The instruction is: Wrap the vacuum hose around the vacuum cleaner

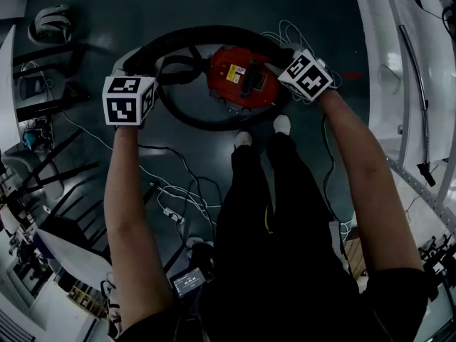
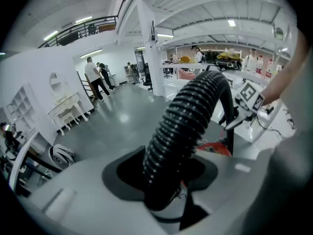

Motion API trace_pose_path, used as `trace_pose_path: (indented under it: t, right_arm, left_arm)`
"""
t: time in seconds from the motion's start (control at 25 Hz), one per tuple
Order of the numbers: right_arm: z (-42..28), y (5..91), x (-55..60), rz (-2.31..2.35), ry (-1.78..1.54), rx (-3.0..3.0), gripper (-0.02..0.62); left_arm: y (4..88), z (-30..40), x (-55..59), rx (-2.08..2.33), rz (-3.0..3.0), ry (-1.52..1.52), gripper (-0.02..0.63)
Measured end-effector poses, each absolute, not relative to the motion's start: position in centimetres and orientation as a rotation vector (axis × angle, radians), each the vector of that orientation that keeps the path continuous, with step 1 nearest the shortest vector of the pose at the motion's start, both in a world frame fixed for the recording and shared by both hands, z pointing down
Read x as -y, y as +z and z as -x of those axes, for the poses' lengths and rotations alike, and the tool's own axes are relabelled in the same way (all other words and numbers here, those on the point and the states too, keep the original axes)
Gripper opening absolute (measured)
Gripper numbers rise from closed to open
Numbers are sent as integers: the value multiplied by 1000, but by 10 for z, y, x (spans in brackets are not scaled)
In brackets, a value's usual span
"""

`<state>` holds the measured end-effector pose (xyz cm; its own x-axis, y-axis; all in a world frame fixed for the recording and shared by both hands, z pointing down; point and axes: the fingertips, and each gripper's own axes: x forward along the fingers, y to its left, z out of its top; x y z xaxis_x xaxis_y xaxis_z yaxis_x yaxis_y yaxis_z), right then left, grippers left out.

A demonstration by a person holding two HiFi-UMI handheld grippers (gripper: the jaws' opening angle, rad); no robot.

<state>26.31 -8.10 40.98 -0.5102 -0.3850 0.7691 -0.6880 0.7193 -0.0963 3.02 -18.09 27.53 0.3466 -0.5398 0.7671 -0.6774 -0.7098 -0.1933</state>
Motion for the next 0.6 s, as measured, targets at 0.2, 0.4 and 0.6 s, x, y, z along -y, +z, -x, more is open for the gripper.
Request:
trace_pose_path:
  t: [0.2, 0.4, 0.6]
  right_arm:
    - [-253, 389, 92, -782, 466, 2198, 140]
    - [-246, 372, 97, -755, 444, 2214, 138]
    - [-244, 359, 99, -760, 426, 2218, 138]
  left_arm:
    - [263, -11, 176, 1187, -2405, 1258, 186]
    - [253, 2, 167, 1220, -2392, 1250, 186]
    - [260, 14, 147, 1239, -2348, 1229, 183]
